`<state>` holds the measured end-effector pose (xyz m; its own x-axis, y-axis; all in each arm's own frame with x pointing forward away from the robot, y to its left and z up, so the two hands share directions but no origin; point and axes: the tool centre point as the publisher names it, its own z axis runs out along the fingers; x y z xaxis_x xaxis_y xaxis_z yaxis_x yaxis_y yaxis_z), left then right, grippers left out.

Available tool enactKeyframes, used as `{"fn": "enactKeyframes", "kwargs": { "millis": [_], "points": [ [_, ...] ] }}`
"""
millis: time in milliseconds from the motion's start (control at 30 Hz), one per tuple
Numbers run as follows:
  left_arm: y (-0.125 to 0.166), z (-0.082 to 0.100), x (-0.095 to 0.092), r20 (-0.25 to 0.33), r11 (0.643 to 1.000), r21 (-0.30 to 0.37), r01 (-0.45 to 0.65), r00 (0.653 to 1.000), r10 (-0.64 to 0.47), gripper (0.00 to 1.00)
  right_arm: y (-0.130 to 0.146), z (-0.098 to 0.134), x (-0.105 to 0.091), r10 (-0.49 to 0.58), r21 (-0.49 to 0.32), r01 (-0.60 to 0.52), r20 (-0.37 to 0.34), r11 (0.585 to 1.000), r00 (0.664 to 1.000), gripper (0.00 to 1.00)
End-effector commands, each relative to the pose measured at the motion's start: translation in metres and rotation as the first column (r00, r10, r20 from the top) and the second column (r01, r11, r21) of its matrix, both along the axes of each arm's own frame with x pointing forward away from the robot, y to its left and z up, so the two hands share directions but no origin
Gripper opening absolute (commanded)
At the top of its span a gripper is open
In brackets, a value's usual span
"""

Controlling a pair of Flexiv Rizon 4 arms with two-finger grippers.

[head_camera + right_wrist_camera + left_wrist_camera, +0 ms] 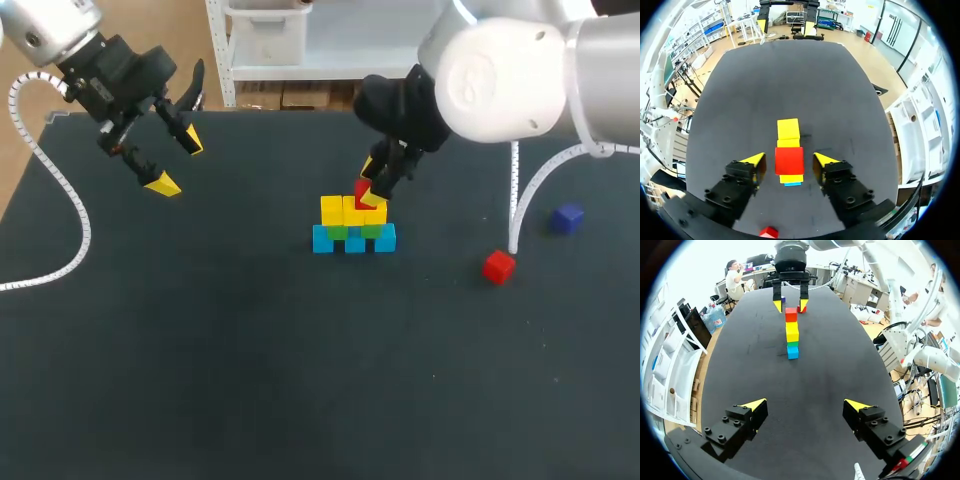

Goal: Place the blue cubes, place green cubes on the blue cubes, place the yellow cubes on the green cubes, then place the red cubes on the yellow cubes, and place purple cube on the red cubes.

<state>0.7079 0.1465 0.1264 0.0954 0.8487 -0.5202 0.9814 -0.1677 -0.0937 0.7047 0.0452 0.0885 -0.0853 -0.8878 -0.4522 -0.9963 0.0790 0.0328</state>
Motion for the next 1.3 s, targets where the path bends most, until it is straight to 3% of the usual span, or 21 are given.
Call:
{"fn": "enactKeyframes", "kwargs": {
  "millis": [33, 433, 800, 1033, 1300],
  "points": [
    [0.000, 0.000, 0.000, 0.001, 1.000, 0.000, 0.002, 1.000, -0.002, 1.00, -0.001, 0.002, 0.003, 0.002, 0.005, -0.002, -0.002, 1.000, 1.000, 1.00],
    [0.000, 0.000, 0.000, 0.001, 1.000, 0.000, 0.002, 1.000, -0.002, 1.00, -0.020, 0.020, 0.006, -0.047, 0.063, 0.046, 0.021, 0.997, 0.999, 1.00],
    [0.000, 0.000, 0.000, 0.001, 1.000, 0.000, 0.002, 1.000, -0.002, 1.00, -0.057, 0.037, 0.003, -0.119, 0.142, 0.114, 0.026, 0.983, 0.993, 1.00],
    [0.000, 0.000, 0.000, 0.001, 1.000, 0.000, 0.002, 1.000, -0.002, 1.00, -0.080, 0.041, -0.004, -0.164, 0.169, 0.157, 0.026, 0.973, 0.986, 1.00],
    [0.000, 0.000, 0.000, 0.001, 1.000, 0.000, 0.002, 1.000, -0.002, 1.00, -0.087, 0.040, -0.010, -0.168, 0.178, 0.161, 0.027, 0.971, 0.985, 1.00]
  ]
}}
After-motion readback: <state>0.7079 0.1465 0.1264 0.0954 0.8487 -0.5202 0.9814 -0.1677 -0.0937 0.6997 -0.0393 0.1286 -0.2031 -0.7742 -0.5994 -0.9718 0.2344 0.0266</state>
